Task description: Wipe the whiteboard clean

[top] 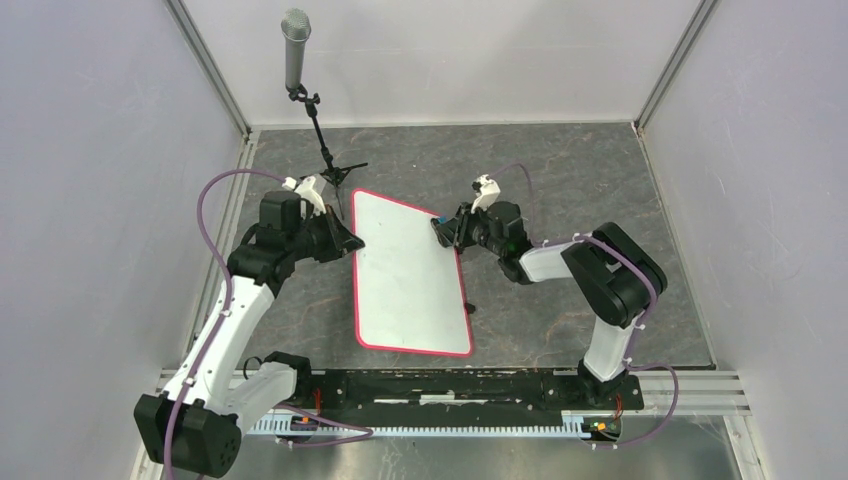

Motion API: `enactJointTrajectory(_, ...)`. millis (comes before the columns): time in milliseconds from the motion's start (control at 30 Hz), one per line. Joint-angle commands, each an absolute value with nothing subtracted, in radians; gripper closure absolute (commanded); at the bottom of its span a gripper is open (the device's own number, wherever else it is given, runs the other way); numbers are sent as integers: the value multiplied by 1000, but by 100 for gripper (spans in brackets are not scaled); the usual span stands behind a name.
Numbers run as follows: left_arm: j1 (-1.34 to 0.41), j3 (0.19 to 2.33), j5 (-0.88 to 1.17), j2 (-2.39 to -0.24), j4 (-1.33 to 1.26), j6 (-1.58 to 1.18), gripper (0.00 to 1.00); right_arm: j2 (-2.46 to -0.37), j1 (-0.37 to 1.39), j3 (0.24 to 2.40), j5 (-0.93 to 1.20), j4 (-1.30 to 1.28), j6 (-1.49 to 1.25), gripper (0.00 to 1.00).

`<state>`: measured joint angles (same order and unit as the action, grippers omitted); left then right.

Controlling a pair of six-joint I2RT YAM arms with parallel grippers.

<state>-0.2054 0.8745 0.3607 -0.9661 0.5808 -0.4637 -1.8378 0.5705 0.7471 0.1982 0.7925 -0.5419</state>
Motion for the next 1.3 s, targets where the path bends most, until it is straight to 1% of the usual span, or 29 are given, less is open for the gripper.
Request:
enactJointTrajectory(0, -212, 848, 357, -962, 600, -389, 98, -1793, 726, 781, 279, 785, -499, 77)
enactJointTrajectory(133, -216, 852, 360, -967, 599, -396, 98, -1807, 871, 938, 296, 753, -472, 78)
enactJointTrajectory(200, -218, 851, 359, -959, 598, -407, 98, -1806, 913, 955, 296, 794, -499, 78)
enactJointTrajectory(300, -220, 840, 354, -946, 586, -421, 98, -1824, 923, 951, 310, 865, -545, 78)
enactJointTrajectory(433, -222, 834, 356, -954, 586, -423, 98, -1880, 857, 945, 330, 868, -564, 78)
enactJointTrajectory(500, -222, 839, 355, -958, 585, -422, 98, -1870, 794, 870, 311, 891, -616, 78)
enactJointTrajectory(600, -222, 845, 356, -957, 585, -422, 98, -1850, 700, 752, 265, 835, -624, 78)
enactJointTrajectory(667, -222, 844, 360, -953, 585, -423, 98, -1865, 636, 714, 300, 814, -603, 78)
enactJointTrajectory(733, -222, 835, 359, -944, 585, -431, 98, -1890, 594, 724, 377, 799, -595, 78)
enactJointTrajectory(800, -222, 823, 351, -933, 585, -440, 98, -1878, 595, 742, 385, 757, -560, 78)
enactJointTrajectory(933, -222, 804, 347, -919, 586, -456, 98, -1819, 696, 789, 294, 660, -474, 79)
enactJointTrajectory(1100, -222, 810, 317, -910, 593, -476, 98, -1718, 878, 841, 188, 539, -367, 78)
enactJointTrajectory(1267, -222, 830, 298, -909, 605, -480, 98, -1601, 998, 786, 200, 577, -303, 78)
